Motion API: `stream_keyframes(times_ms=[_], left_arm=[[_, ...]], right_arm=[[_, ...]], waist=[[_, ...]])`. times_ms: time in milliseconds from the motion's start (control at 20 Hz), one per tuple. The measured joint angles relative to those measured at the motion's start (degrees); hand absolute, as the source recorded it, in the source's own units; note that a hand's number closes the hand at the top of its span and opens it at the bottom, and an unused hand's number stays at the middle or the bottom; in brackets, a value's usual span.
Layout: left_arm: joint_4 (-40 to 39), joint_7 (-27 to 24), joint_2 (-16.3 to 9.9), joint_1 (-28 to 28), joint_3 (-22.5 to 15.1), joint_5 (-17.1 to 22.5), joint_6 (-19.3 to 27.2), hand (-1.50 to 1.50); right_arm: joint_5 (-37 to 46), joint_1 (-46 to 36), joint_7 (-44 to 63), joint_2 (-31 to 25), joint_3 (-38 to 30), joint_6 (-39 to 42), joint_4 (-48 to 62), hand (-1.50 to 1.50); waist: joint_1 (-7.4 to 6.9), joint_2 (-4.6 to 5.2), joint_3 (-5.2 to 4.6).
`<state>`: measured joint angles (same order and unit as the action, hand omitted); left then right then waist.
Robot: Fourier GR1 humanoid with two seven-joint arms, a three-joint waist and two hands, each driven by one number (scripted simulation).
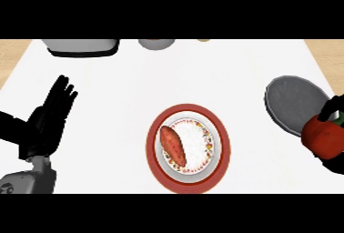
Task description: Pick the bell pepper from the plate and place it in the pan
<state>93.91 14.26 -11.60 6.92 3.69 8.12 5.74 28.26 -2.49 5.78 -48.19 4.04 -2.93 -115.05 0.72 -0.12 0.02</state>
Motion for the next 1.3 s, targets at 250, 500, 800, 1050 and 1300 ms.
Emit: stream_keyframes(times_ms=[250,500,800,1050,1300], left_arm=[[-0.6,-0.7,0.4,0.9,-0.2,-0.3,-0.6,0.00],[-1.7,0.3,0.2,2.7,0.2,-0.3,-1.0,0.00],[-2.8,-1.0,1.2,3.1,-0.4,-1.1,-1.0,0.00],[-2.0,0.0,1.4,3.3,-0.6,-1.4,-1.1,0.00],[-1.8,0.3,1.2,3.5,-0.1,-1.0,-1.5,0.00]], right_arm=[[-4.1,-4.1,-9.8,1.4,-6.3,0.1,14.4,1.50],[-4.5,-12.0,-20.1,3.0,-8.5,0.1,32.3,1.50],[-1.8,-20.3,-34.0,7.0,-7.5,-1.8,52.8,1.50],[2.4,-27.4,-42.5,10.6,-6.5,-5.6,69.3,1.50],[5.7,-31.8,-41.7,13.1,-6.7,-8.1,81.8,-1.50]], waist=[[-0.92,0.22,0.01],[-1.51,0.38,0.02],[-2.07,0.52,0.05],[-2.37,0.58,0.06],[-2.69,0.74,0.09]])
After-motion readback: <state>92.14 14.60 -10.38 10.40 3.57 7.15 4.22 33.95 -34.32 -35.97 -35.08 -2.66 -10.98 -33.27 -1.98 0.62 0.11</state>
